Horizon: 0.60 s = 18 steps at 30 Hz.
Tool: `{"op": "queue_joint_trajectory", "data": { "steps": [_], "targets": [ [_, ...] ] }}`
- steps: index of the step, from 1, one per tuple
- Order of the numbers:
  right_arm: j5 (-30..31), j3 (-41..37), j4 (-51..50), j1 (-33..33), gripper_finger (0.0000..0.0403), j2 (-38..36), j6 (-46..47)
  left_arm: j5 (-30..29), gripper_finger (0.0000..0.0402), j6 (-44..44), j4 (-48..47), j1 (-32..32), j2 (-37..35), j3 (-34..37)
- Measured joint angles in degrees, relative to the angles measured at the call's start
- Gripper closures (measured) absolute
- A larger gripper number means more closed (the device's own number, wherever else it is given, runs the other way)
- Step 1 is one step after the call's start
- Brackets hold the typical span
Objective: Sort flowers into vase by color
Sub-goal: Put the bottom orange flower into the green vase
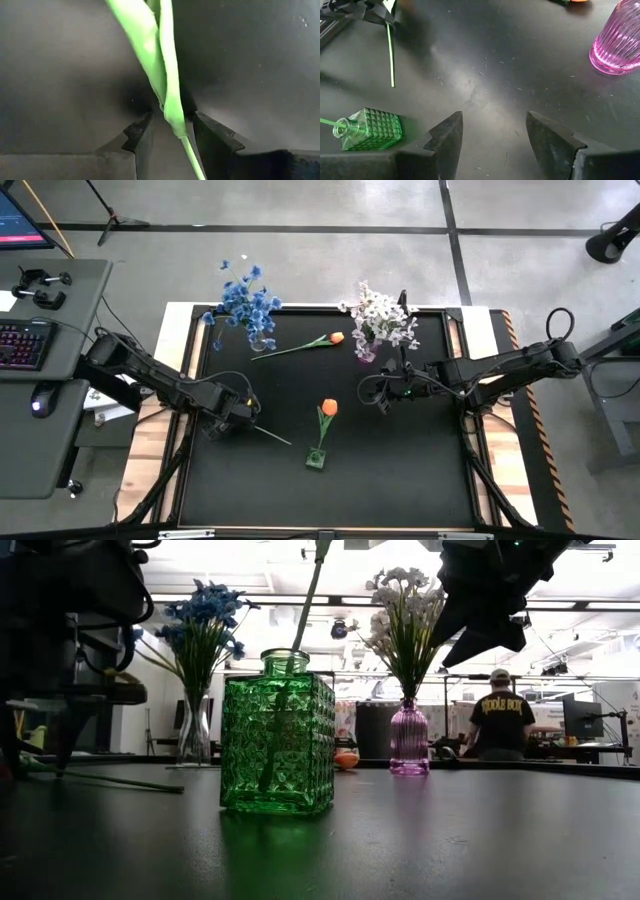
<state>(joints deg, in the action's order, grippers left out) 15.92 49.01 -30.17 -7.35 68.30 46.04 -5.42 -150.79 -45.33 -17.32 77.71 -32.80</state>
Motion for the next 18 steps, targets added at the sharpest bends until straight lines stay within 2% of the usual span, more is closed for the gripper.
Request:
{"op": "queue_joint_trajectory", "data": {
  "steps": [18],
  "targets": [
    [0.0,0.0,0.0,0.0,0.0197,0.0,-1.5,-1.1,0.0275,9.3,-0.7,0.0,0.1,0.1]
  ]
}}
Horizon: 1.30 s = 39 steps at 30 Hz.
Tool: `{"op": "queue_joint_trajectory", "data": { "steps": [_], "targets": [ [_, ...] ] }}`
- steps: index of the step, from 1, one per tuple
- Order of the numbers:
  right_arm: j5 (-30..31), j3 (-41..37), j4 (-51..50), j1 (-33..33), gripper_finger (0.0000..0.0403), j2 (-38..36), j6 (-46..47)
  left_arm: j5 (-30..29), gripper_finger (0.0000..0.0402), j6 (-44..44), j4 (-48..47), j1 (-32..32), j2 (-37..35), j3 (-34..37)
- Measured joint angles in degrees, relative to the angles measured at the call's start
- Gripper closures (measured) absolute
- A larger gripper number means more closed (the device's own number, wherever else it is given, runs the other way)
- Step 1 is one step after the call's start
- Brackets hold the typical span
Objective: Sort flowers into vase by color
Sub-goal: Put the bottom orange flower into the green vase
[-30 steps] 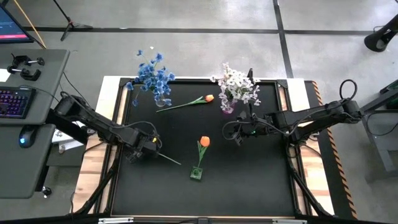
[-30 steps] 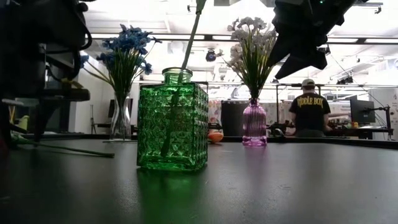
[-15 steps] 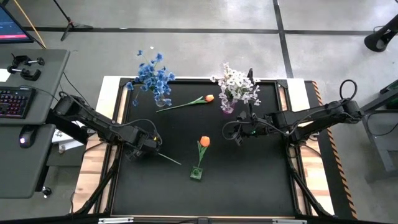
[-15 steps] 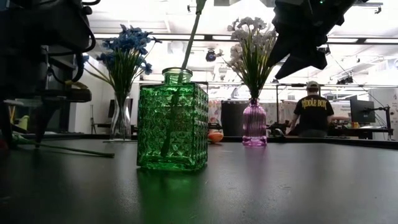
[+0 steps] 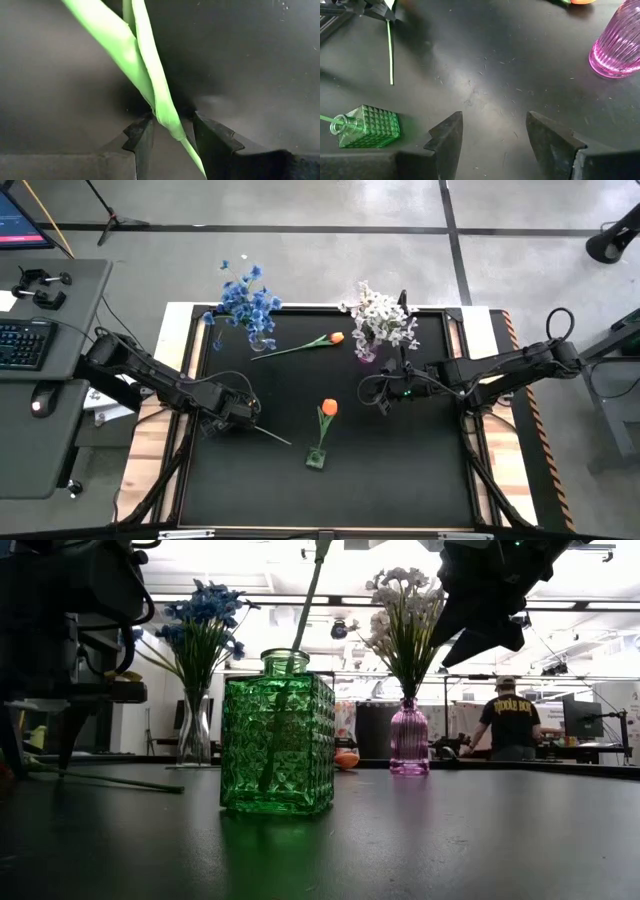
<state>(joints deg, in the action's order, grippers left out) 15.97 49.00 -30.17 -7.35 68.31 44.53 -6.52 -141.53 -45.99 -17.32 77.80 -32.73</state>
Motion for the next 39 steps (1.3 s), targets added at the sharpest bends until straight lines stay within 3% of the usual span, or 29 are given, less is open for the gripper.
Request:
{"op": "queue_joint_trajectory", "data": {
  "steps": [9,18,26,31,39],
  "targets": [
    [0.0,0.0,0.0,0.0,0.0197,0.0,-0.4,-0.1,0.0275,5.7,0.0,0.0,0.1,0.0],
    [0.0,0.0,0.0,0.0,0.0197,0.0,-2.6,-0.3,0.0275,3.7,0.7,0.0,0.1,0.1],
    [0.0,0.0,0.0,0.0,0.0197,0.0,-2.6,0.4,0.0275,10.2,1.3,0.1,0.1,0.1],
    [0.0,0.0,0.0,0.0,0.0197,0.0,-4.3,0.6,0.0275,3.5,1.0,0.1,0.1,0.1],
    [0.0,0.0,0.0,0.0,0.0197,0.0,-4.5,1.5,0.0285,2.8,1.0,1.5,0.3,0.1]
  ]
}}
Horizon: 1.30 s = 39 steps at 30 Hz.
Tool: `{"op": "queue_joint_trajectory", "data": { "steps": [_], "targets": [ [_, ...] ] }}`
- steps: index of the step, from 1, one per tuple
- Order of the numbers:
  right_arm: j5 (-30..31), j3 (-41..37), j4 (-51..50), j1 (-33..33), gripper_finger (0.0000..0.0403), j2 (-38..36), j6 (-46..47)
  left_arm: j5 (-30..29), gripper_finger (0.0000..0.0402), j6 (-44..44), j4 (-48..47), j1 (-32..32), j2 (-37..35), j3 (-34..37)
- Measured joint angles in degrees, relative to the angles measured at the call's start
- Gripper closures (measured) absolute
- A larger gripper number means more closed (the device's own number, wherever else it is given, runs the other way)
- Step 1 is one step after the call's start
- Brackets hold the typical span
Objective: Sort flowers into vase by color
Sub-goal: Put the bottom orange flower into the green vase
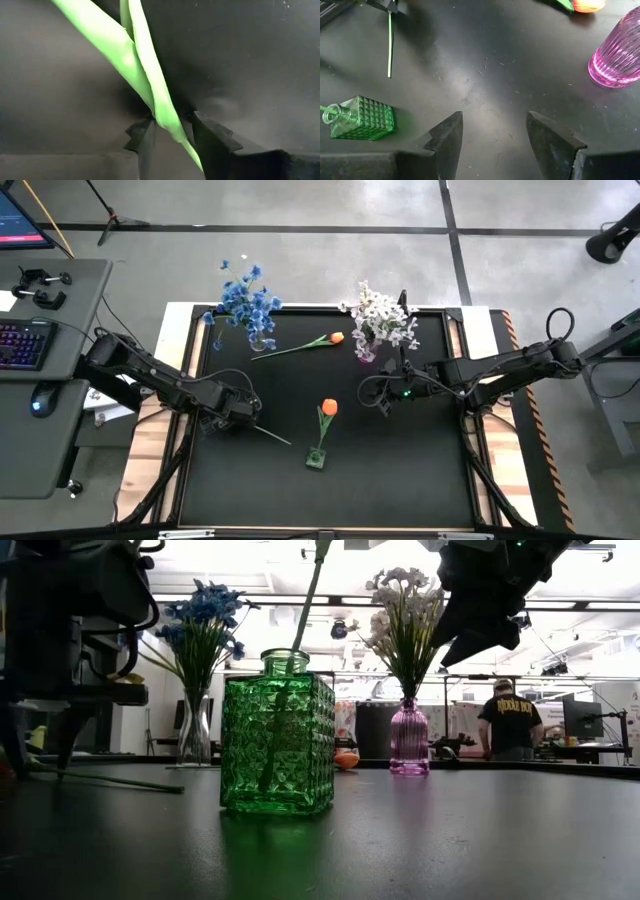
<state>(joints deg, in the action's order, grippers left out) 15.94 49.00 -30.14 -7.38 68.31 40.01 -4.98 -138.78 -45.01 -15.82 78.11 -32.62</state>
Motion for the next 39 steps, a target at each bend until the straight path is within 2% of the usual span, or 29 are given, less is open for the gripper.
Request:
{"op": "queue_joint_trajectory", "data": {
  "steps": [4,5,7,12,15,18,22,25,28,31,33,36,39],
  "targets": [
    [0.0,0.0,0.0,0.0,0.0197,0.0,0.0,0.0,0.0345,1.8,-0.2,-0.1,0.0,0.0],
    [0.0,0.0,0.0,0.0,0.0197,0.0,0.0,-0.9,0.0369,2.6,-0.1,-0.6,0.1,-0.2],
    [0.0,0.0,0.0,0.0,0.0197,0.0,0.0,-2.9,0.0390,3.4,0.0,-1.7,0.2,-0.8],
    [0.0,0.0,0.0,0.0,0.0197,0.0,0.1,-5.5,0.0395,13.1,0.1,-4.7,-0.2,-5.9],
    [0.0,0.0,0.0,0.0,0.0197,0.0,0.1,-6.6,0.0397,23.6,-1.0,-8.4,-0.7,-11.8],
    [0.0,0.0,0.0,0.0,0.0197,0.0,0.2,-10.8,0.0397,35.2,-1.9,-12.5,-1.8,-18.6],
    [0.0,0.0,0.0,0.0,0.0197,0.0,0.2,-22.0,0.0397,53.8,2.6,-18.5,-3.0,-27.9],
    [0.0,0.0,0.1,0.0,0.0197,0.0,0.2,-36.2,0.0397,69.3,7.5,-21.6,-3.1,-34.2],
    [0.0,0.0,0.9,0.0,0.0197,0.0,0.2,-50.5,0.0397,90.3,16.2,-22.3,-2.9,-36.1],
    [0.0,0.0,1.8,0.0,0.0197,0.0,0.2,-59.8,0.0397,106.0,22.4,-21.3,-2.7,-36.0],
    [0.0,0.0,2.0,0.0,0.0197,0.0,0.2,-62.9,0.0397,107.9,24.9,-19.8,-2.7,-35.8],
    [0.0,0.0,2.1,0.0,0.0197,0.0,0.2,-63.5,0.0399,106.4,31.9,-18.6,-2.8,-32.5],
    [0.0,0.0,2.1,0.0,0.0197,0.0,0.1,-62.5,0.0399,109.2,47.0,-19.5,-2.0,-26.0]
  ]
}}
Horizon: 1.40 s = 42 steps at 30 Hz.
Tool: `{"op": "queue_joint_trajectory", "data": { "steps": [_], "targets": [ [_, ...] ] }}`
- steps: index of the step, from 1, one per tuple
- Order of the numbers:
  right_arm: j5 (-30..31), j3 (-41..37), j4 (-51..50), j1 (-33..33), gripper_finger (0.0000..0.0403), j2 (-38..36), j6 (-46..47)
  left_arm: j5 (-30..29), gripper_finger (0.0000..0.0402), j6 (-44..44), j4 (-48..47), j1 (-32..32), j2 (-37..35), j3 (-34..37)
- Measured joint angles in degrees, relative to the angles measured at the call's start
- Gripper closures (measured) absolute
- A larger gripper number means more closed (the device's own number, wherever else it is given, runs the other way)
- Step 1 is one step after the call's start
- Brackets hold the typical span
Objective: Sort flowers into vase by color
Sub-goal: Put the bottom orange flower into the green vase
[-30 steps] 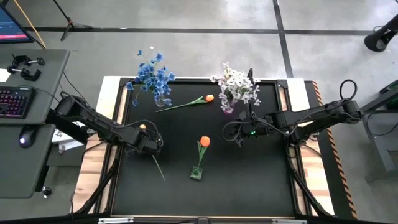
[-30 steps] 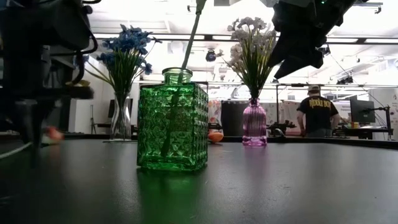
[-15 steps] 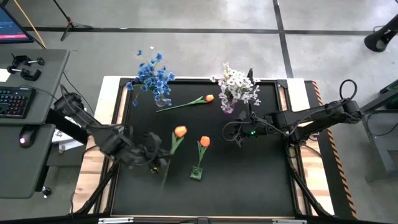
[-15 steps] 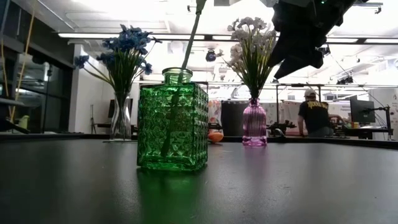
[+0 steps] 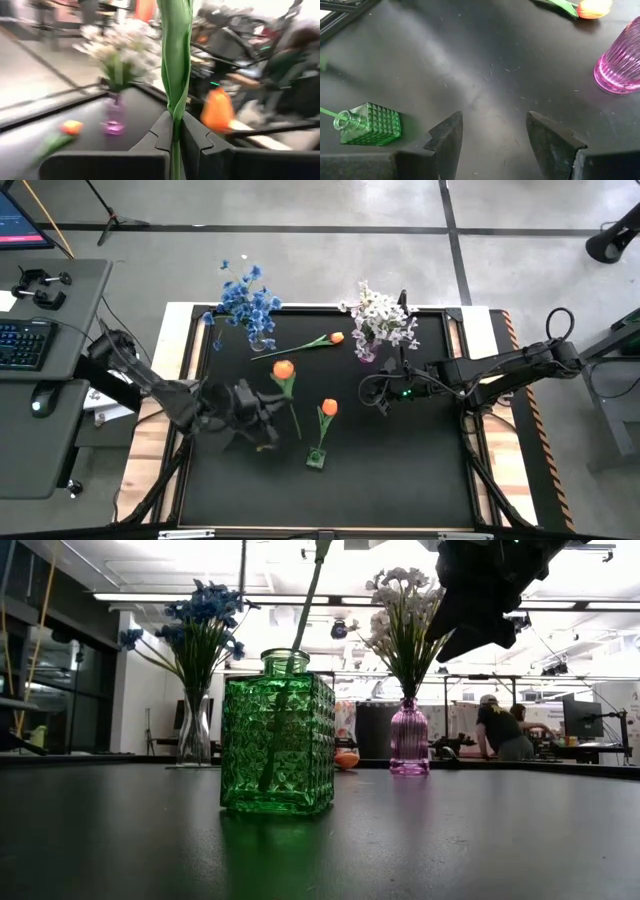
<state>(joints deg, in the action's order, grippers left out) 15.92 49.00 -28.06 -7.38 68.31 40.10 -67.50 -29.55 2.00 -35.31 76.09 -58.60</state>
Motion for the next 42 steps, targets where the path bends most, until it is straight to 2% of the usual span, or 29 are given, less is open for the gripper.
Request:
{"op": "queue_joint_trajectory", "data": {
  "steps": [2,6,8,13,19,21,26,32,42],
  "targets": [
    [0.0,0.0,0.0,0.0,0.0197,0.0,0.0,3.3,0.0400,3.4,14.2,-0.5,0.9,5.6],
    [0.0,0.0,0.0,0.0,0.0197,0.0,-1.3,16.4,0.0401,12.9,45.4,0.2,3.3,15.1],
    [0.0,0.0,0.0,0.0,0.0197,0.0,-2.1,20.6,0.0401,15.0,52.8,0.9,4.4,17.7],
    [0.0,0.0,0.0,0.0,0.0197,0.0,-3.0,25.9,0.0401,16.4,50.7,2.5,5.7,19.0],
    [0.0,0.0,0.0,0.0,0.0197,0.0,-3.0,31.2,0.0401,31.5,47.4,3.1,6.0,19.0],
    [0.0,0.0,0.0,0.0,0.0197,0.0,-3.0,32.2,0.0401,33.3,47.6,3.1,5.9,19.0],
    [0.0,0.0,-0.1,0.0,0.0197,0.0,-2.9,38.0,0.0401,29.1,47.6,3.5,5.9,19.0],
    [0.0,0.0,-0.2,0.0,0.0197,0.0,-2.8,38.4,0.0401,28.7,48.4,3.2,5.9,19.0],
    [0.0,0.0,-0.2,0.0,0.0197,0.0,-2.6,40.3,0.0401,27.9,44.0,4.4,5.8,18.9]
  ]
}}
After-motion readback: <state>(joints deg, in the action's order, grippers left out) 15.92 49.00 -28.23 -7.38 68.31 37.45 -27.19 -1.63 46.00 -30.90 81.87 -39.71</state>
